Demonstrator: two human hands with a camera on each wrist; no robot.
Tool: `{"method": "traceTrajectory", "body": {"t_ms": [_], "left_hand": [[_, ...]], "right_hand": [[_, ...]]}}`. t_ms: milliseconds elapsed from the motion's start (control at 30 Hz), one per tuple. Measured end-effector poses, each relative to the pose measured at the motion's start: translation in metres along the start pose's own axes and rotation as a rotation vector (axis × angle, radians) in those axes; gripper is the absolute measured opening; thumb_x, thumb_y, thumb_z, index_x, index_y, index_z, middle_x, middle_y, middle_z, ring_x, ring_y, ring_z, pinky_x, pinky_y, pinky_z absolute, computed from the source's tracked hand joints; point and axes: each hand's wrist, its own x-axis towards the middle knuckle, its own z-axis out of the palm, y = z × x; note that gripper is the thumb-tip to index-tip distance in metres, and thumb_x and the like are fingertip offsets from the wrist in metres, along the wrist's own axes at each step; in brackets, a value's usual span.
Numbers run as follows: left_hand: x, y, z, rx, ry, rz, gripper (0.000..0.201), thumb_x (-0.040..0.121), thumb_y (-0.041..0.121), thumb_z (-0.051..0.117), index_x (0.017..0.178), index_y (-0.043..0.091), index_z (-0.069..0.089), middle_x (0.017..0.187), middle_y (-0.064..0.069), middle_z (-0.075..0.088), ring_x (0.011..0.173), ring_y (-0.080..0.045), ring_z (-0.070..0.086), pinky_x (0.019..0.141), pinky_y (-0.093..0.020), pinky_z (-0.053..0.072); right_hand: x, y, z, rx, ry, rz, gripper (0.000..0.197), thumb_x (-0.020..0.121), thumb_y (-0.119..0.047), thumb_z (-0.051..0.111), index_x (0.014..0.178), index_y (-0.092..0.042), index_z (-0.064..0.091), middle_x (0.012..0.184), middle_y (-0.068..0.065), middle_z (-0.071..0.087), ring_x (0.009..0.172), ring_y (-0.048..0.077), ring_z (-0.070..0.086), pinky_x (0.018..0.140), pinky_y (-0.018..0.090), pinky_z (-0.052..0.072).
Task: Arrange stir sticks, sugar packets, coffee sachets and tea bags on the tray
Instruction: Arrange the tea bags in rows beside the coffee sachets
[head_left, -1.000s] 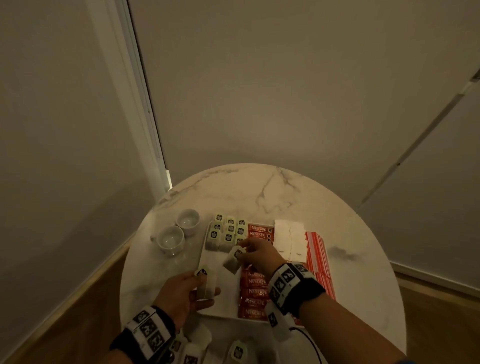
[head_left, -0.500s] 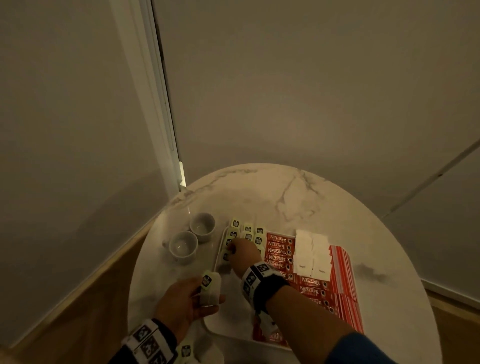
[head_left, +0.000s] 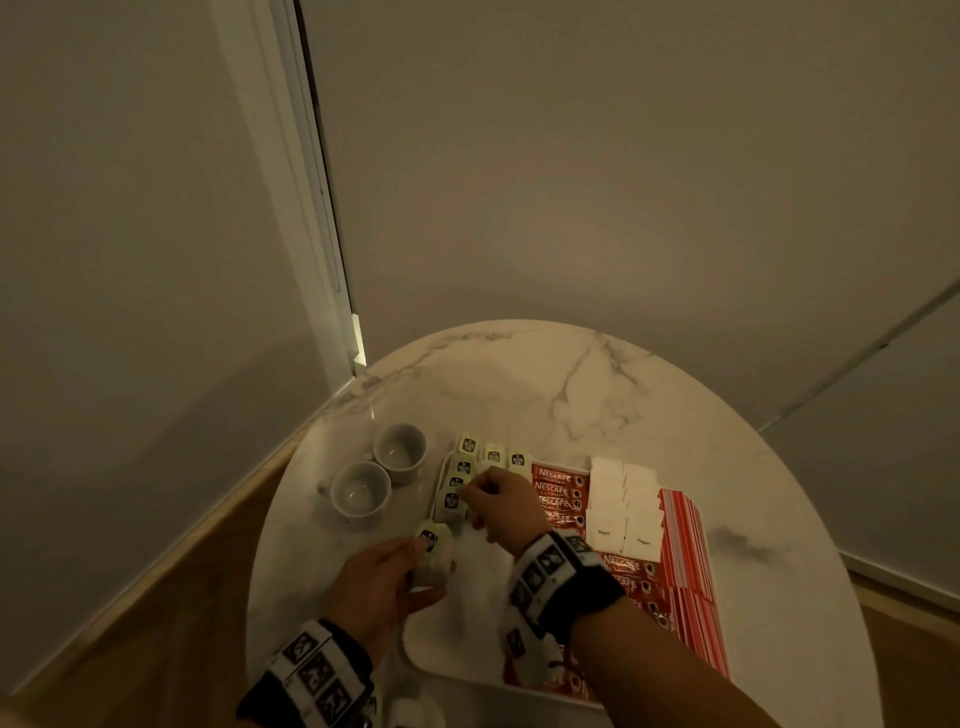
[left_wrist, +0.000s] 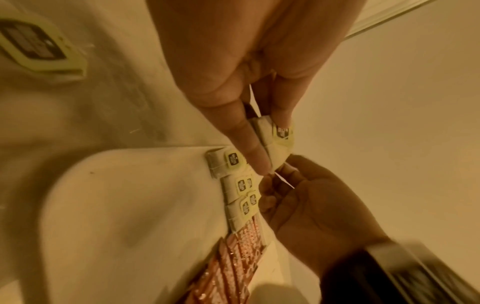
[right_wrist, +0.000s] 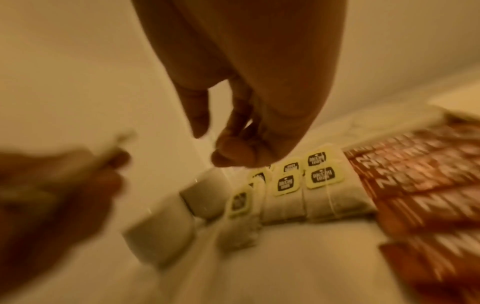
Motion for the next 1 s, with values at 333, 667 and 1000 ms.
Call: {"method": "traceTrajectory", "body": {"t_ms": [333,667,1000], "left_hand": [[-0.005,0.001,0.020,0.058,-0.052,0.071,0.016,0.090,0.001,0.055,0.102,-0.002,0.065,0.091,-0.022,0.072,0.081,-0.029,0.068,0.069,-0.038,0.056],[-0.009,-0.009,0.026,0.206,-0.071,0.135,0.015,0.093,0.009,0.054,0.096,0.003,0.068,0.091,-0.020,0.071,0.083,-0.032,0.070,0.069,-0.040,0.058],[0.025,-0.034,0.026,0.352,-0.089,-0.004,0.040,0.083,0.002,0.066,0.116,0.017,0.050,0.106,-0.017,0.064,0.086,-0.030,0.070,0.062,-0.035,0.055]], "right_hand": [[-0.057,-0.002,-0.020,0.304,-0.169,-0.090,0.002,0.087,-0.005,0.065,0.089,-0.006,0.064,0.075,0.006,0.063,0.059,0.012,0.057,0.054,0.024,0.047],[-0.068,0.000,-0.033,0.123,-0.170,-0.145,0.012,0.089,-0.020,0.066,0.095,-0.009,0.067,0.086,0.009,0.069,0.065,0.011,0.061,0.059,0.024,0.052],[-0.036,0.020,-0.029,-0.225,-0.084,-0.029,0.019,0.081,-0.010,0.070,0.068,-0.022,0.061,0.075,-0.008,0.060,0.074,0.005,0.057,0.073,0.020,0.050]]}}
